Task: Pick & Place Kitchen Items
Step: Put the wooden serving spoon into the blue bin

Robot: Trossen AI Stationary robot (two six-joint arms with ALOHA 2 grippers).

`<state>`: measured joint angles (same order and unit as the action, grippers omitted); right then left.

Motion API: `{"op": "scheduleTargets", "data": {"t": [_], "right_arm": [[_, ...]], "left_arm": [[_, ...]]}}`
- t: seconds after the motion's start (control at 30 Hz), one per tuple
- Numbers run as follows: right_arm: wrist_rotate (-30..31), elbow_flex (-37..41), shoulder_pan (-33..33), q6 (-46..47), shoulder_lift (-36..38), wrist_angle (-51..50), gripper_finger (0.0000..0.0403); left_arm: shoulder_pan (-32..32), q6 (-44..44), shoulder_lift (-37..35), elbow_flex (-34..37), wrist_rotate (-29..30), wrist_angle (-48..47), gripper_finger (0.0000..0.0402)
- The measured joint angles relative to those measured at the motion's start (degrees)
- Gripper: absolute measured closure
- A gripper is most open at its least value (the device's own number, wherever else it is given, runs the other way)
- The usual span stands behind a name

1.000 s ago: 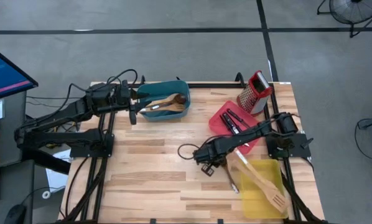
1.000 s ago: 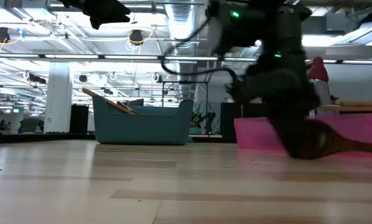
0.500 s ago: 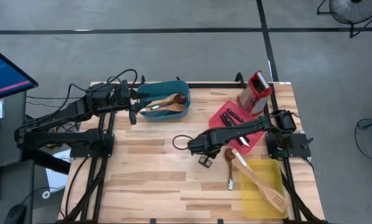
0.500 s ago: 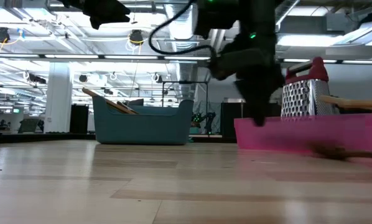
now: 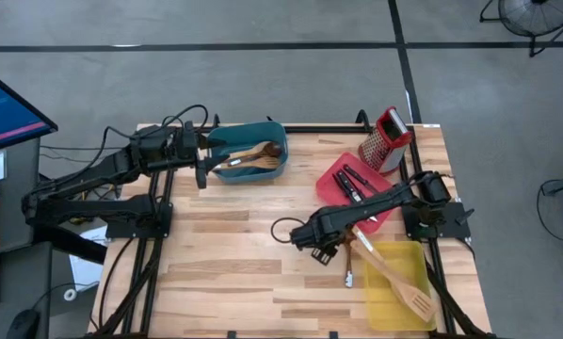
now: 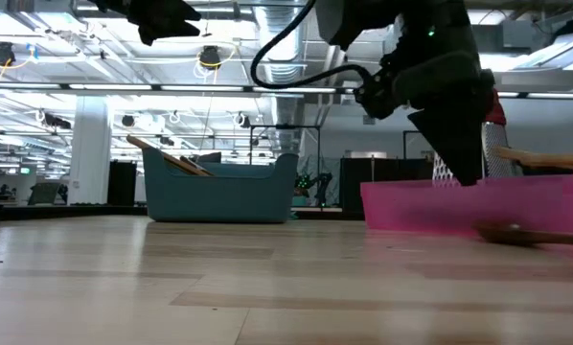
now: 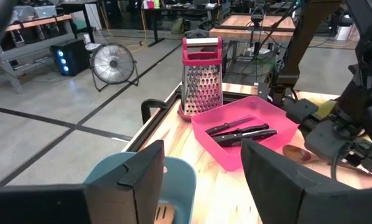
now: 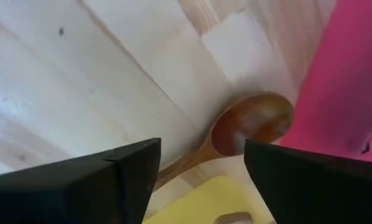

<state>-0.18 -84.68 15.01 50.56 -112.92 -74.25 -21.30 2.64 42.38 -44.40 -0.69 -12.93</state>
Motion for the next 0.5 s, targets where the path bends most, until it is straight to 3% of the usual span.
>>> {"op": "scheduleTargets", "data": {"t": [0.17,0.27,0.4,0.5], "right_arm": [[-3.7,0.0,0.5,-0.3,0.0,-0.2,0.0195],[-6.4,0.0,1.2,-3.1,0.0,0.3,0.026],[-7.2,0.0,2.1,-8.6,0.0,0.4,0.0379],[-7.9,0.0,3.6,-16.3,0.0,-0.5,0.0386]], "left_arm": [[0.0,-0.1,0.0,0.0,0.0,-0.2,0.0202],[0.0,-0.1,0.0,0.0,0.0,-0.2,0.0206],[0.0,-0.1,0.0,0.0,0.0,-0.3,0.0213],[0.0,-0.1,0.0,0.0,0.0,-0.3,0.0218]]}}
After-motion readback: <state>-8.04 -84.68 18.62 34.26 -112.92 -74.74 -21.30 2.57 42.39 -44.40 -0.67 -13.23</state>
